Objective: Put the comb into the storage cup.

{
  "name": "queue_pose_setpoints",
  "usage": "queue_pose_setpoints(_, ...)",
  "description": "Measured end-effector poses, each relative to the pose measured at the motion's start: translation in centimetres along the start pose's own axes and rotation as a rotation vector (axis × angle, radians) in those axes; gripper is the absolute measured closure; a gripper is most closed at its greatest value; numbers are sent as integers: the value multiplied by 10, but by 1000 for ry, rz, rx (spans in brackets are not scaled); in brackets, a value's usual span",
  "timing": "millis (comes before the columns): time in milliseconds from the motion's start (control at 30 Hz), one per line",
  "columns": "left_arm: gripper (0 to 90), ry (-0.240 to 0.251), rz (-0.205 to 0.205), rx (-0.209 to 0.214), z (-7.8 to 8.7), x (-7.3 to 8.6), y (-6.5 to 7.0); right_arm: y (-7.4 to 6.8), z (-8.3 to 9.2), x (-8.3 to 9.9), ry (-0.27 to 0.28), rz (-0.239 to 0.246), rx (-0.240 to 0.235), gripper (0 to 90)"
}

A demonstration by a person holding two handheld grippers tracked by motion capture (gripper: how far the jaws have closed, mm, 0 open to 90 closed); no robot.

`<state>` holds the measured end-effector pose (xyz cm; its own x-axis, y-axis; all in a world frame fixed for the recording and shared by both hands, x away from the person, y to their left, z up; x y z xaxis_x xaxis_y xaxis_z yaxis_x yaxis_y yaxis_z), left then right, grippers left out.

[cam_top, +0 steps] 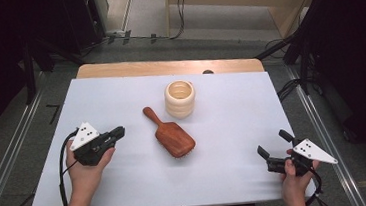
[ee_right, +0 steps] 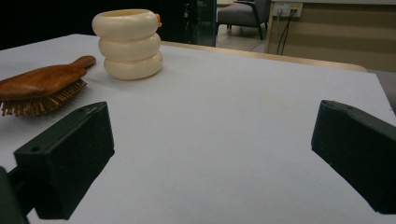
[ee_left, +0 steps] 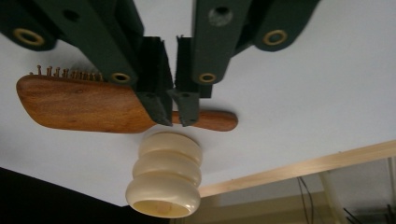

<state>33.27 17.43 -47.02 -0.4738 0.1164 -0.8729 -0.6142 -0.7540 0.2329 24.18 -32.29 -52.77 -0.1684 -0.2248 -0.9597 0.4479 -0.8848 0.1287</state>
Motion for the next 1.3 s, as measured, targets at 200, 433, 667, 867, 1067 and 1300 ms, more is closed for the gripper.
queue_pose_setpoints(200,900,-66,-16,58,-19,-7,1,-1,-2,0,-13,19,11,0)
queue_pose_setpoints(433,900,-124,-27,62,-35,-16,1,-3,-3,-1,-27,33,18,0)
queue_pose_setpoints(667,900,-175,-62,16,-55,-25,1,-3,-3,-1,-24,33,21,0)
queue_pose_setpoints(867,900,-228,-61,28,-71,-34,2,-2,-3,-1,-20,26,14,0)
queue_pose_setpoints(1067,900,-270,-56,23,-92,-39,1,-2,-3,-1,-17,23,11,0)
queue_pose_setpoints(1300,900,-307,-70,2,-115,-39,3,0,-2,-1,5,0,-17,0)
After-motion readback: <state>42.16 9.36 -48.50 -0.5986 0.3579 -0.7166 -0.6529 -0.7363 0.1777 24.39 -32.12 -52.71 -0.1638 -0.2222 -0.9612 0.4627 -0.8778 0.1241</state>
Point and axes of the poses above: each handheld gripper's, and its own axes: z roughly backward along the jaws, x roughly out of its underside, y roughly to its right, the point moved 5 cm from there along -z, roughly forward along the jaws, and after that the axes turned 12 degrees about z, right-handed, at the moved point
